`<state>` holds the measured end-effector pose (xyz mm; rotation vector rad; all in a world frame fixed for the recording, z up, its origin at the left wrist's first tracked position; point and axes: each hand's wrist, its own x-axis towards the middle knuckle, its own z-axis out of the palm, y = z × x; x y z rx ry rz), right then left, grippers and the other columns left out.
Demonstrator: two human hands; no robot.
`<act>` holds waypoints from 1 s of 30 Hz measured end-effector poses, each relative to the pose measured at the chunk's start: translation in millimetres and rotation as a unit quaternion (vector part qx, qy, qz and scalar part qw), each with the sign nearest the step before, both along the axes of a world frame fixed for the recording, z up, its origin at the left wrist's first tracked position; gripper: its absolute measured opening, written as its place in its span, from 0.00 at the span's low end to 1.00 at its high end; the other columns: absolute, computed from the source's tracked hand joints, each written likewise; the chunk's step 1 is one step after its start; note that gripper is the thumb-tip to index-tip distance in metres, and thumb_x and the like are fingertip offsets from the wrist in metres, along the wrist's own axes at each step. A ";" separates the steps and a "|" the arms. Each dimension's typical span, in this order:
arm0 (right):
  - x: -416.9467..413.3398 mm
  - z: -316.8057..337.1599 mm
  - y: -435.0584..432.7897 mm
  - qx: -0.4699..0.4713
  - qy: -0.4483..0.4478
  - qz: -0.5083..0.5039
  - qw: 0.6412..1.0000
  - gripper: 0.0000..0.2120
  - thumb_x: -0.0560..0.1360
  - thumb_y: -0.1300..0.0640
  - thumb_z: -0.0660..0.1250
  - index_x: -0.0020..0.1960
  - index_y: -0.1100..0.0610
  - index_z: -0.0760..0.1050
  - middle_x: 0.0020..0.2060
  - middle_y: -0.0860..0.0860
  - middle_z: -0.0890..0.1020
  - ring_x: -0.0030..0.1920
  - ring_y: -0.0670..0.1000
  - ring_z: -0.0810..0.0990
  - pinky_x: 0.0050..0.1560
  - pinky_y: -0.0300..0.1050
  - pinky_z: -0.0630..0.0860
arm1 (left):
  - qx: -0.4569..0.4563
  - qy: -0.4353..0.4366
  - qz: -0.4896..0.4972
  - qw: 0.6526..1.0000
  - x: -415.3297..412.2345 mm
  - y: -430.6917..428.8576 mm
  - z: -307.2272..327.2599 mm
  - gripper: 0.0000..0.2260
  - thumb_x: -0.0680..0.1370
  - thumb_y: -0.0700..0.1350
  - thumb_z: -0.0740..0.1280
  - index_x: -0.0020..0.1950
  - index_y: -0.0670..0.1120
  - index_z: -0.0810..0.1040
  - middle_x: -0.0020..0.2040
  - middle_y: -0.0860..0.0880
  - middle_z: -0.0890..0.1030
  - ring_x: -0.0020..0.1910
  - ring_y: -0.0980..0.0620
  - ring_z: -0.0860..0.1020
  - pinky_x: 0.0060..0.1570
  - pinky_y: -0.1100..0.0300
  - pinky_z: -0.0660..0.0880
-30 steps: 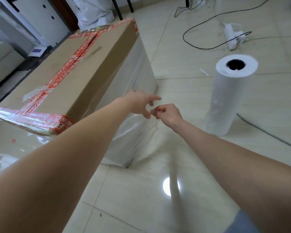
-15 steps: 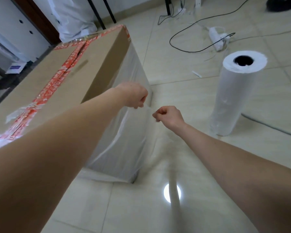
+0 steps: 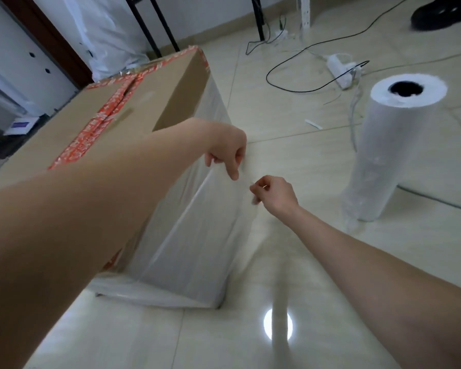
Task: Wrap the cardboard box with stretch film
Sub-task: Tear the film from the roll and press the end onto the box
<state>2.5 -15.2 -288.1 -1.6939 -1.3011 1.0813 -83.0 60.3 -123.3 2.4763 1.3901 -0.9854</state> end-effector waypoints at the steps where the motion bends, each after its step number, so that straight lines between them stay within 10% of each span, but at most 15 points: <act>1: 0.7 -2.1 -2.9 0.004 -0.002 0.001 1.000 0.06 0.77 0.51 0.64 0.43 0.51 0.76 0.33 0.46 0.82 0.42 0.49 0.79 0.37 0.41 0.70 | 0.009 0.008 0.006 1.000 0.4 -0.6 2.7 0.10 0.69 0.45 0.77 0.40 0.43 0.78 0.23 0.49 0.72 0.19 0.55 0.70 0.28 0.60 0.74; 9: 11.4 -6.9 -6.2 -0.001 0.020 -0.001 1.000 0.11 0.70 0.44 0.71 0.48 0.48 0.81 0.41 0.46 0.81 0.48 0.50 0.80 0.52 0.46 0.76 | 0.221 0.116 -0.145 0.957 -28.6 -19.5 -1.5 0.08 0.75 0.51 0.69 0.52 0.51 0.81 0.53 0.52 0.79 0.53 0.49 0.78 0.39 0.60 0.66; 17: 12.4 -21.4 -8.7 -0.066 -0.096 -0.026 0.993 0.06 0.76 0.51 0.64 0.45 0.48 0.80 0.49 0.51 0.84 0.54 0.56 0.80 0.54 0.46 0.75 | 0.292 0.248 -0.272 0.883 -45.3 -20.4 -13.5 0.12 0.79 0.53 0.62 0.56 0.50 0.78 0.57 0.50 0.75 0.59 0.48 0.72 0.52 0.55 0.66; 30: 4.8 -21.4 -5.9 -0.079 -0.120 -0.044 0.989 0.07 0.78 0.52 0.62 0.49 0.50 0.78 0.52 0.52 0.82 0.59 0.56 0.77 0.59 0.47 0.71 | 0.302 0.259 -0.278 0.874 -46.8 -11.9 -11.6 0.12 0.77 0.56 0.64 0.55 0.51 0.79 0.54 0.53 0.79 0.57 0.50 0.73 0.52 0.56 0.66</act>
